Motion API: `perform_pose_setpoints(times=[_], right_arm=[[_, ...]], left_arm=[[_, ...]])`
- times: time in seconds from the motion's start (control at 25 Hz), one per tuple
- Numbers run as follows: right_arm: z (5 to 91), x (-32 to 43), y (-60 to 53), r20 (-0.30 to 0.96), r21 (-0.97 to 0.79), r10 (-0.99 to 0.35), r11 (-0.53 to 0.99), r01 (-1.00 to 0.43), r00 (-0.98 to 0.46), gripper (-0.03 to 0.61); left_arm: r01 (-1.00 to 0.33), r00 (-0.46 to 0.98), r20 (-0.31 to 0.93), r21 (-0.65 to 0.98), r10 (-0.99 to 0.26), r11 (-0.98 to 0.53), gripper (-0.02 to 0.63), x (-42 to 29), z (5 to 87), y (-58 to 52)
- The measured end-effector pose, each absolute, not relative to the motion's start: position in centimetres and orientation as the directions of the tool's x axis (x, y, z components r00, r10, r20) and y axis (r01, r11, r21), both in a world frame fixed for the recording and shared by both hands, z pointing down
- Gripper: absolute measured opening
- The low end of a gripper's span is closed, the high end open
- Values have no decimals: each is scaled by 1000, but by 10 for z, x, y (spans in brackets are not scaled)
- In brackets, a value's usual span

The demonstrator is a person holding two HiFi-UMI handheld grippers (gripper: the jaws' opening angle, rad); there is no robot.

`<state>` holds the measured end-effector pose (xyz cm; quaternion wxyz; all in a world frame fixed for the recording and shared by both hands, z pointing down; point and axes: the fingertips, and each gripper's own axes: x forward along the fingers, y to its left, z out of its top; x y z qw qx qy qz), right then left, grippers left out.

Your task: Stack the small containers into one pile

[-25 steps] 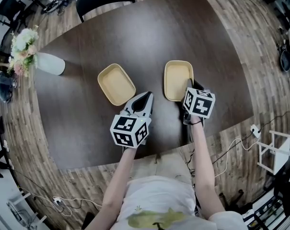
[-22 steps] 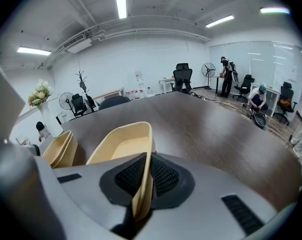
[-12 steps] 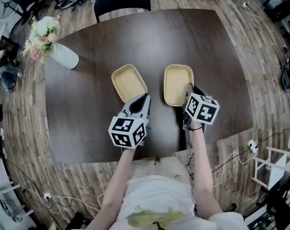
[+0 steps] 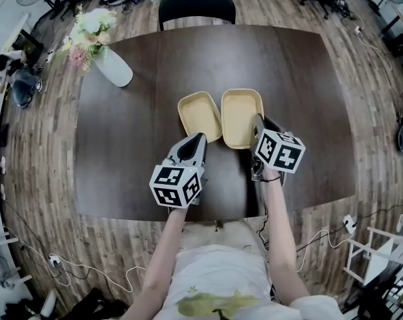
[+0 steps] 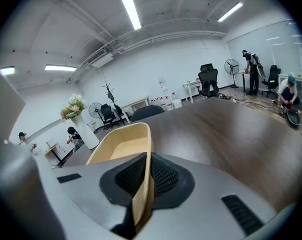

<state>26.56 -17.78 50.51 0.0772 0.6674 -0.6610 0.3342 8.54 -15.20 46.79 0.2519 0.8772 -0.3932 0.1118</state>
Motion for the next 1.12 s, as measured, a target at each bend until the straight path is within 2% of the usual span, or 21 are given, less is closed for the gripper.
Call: perform_pose_setpoints(times=[0.52,1.12], right_arm=[[498,192,-216,537,-356,-798,77,-931,-272,37],[523,143,-242,574,-356,-724,199,-913,-382,37]], left_arm=[[-814,577,398,351,-714,-462,25,29,466,-160],[-859,500,429,355,-752,-369,25,-7,477,-167]])
